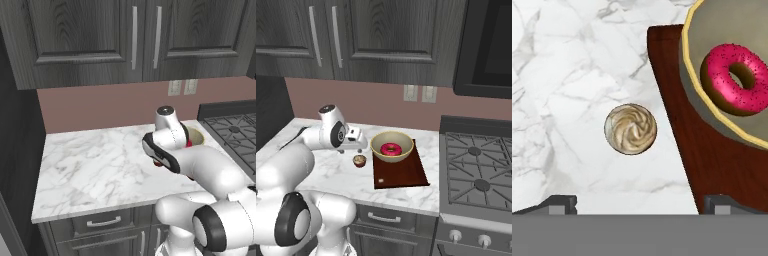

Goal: Place the bowl with donut and the cupcake onto the tray.

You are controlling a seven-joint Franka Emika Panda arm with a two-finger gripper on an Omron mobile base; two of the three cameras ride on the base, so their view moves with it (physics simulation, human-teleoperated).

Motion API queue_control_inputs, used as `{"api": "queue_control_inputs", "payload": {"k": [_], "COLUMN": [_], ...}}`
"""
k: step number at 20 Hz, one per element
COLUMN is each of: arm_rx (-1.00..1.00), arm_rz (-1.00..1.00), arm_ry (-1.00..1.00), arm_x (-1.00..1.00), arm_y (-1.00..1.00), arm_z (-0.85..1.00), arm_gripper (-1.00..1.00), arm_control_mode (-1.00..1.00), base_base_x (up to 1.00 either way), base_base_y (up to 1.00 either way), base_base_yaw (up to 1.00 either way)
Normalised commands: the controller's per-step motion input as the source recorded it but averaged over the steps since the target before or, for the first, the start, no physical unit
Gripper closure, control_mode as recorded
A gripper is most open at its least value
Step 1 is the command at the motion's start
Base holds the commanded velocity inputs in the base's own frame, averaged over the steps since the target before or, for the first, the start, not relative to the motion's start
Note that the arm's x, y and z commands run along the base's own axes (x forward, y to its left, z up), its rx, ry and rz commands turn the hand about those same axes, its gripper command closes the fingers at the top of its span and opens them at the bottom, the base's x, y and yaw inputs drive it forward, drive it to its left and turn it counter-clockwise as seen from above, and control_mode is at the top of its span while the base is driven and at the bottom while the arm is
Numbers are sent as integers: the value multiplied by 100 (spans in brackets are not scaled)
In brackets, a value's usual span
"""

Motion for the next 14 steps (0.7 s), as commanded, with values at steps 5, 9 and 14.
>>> {"api": "queue_control_inputs", "payload": {"k": [5, 9, 14], "arm_rx": [4, 4, 6], "arm_rz": [0, 0, 0], "arm_ry": [-1, -3, -1], "arm_x": [15, 27, 9], "arm_y": [0, 0, -5], "arm_z": [-14, -19, -27], "arm_gripper": [-100, -100, -100], "arm_control_mode": [-100, -100, -100], "base_base_x": [0, 0, 0], "base_base_y": [0, 0, 0], "base_base_yaw": [0, 0, 0]}}
